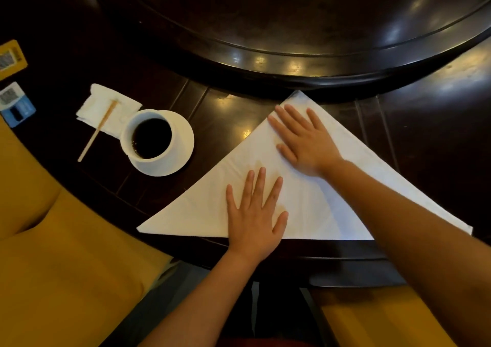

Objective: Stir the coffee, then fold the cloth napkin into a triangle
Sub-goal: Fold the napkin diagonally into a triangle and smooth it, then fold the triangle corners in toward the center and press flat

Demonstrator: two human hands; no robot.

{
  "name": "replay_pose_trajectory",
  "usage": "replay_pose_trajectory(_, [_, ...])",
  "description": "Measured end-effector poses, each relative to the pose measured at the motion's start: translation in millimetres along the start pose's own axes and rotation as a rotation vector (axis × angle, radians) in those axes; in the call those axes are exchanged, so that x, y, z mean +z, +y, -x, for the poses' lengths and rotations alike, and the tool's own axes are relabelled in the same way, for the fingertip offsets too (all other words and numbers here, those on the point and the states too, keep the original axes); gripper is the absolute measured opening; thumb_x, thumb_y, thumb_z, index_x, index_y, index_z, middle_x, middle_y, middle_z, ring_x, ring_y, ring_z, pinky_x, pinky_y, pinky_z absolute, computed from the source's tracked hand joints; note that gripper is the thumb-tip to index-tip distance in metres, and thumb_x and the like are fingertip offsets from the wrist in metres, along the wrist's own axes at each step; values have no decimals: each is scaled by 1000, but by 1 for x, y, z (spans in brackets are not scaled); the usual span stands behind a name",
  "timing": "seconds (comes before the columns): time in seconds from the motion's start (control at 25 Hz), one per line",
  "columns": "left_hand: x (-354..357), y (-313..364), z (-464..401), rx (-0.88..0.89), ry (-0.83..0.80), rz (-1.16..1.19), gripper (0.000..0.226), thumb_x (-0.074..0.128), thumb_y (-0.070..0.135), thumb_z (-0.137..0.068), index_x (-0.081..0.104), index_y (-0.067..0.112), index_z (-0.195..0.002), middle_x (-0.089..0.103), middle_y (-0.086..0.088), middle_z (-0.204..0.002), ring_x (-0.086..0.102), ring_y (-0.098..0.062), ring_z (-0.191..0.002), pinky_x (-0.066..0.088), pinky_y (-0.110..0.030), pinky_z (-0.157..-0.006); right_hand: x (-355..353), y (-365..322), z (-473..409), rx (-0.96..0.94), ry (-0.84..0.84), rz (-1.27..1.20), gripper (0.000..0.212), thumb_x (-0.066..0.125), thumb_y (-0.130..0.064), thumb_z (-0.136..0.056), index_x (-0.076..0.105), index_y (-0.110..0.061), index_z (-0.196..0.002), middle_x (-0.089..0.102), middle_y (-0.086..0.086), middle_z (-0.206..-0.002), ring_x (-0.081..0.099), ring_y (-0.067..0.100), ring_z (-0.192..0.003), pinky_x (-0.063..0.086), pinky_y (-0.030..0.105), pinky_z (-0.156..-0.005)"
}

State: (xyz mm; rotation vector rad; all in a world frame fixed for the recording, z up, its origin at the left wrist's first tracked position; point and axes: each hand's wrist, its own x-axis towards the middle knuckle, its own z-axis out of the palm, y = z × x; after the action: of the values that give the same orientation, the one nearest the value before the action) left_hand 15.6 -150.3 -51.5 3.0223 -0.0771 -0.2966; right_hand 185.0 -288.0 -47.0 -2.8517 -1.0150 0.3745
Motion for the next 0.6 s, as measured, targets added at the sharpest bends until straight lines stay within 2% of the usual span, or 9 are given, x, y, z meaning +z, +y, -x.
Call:
replay_pose_trajectory(0.12, [-1,0,-2,4,-13,-13,73,24,61,-85,9,30,-149,13,-11,-157,8,-30,-144,11,-61,-108,-5,19,-15,23,28,9,63,15,-52,-94,2,-21,-148,6,4,-158,-2,19,-144,-3,43,-117])
replay_pose_trajectory(0.24, [-2,-3,-1,41,-18,-18,74,25,64,-83,10,31,-148,15,-12,-157,11,-33,-143,10,-62,-107,-3,21,-19,162,61,-6,66,18,-52,-94,3,-17,-148,10,5,-158,1,20,-144,-4,40,-115])
replay_pose_trajectory(0.4, [-4,-8,5,81,-48,-51,77,28,66,-82,10,31,-149,13,-12,-157,11,-34,-143,10,-63,-107,-3,6,-10,329,109,-114,65,22,-49,-96,1,-15,-147,5,5,-158,-2,20,-144,-5,42,-115])
replay_pose_trajectory(0.52, [-8,-10,9,65,-49,-52,77,26,65,-83,11,28,-149,12,-11,-157,11,-33,-143,11,-63,-106,-7,-4,21,330,112,-190,64,28,-46,-97,4,-15,-147,4,6,-158,-2,21,-144,-7,43,-113])
replay_pose_trajectory(0.6, [-13,1,5,52,-22,-22,75,23,62,-85,10,24,-149,15,-12,-157,11,-30,-142,10,-62,-106,-7,-8,63,412,152,-236,63,36,-42,-96,11,-15,-147,11,8,-157,4,23,-144,-5,43,-113])
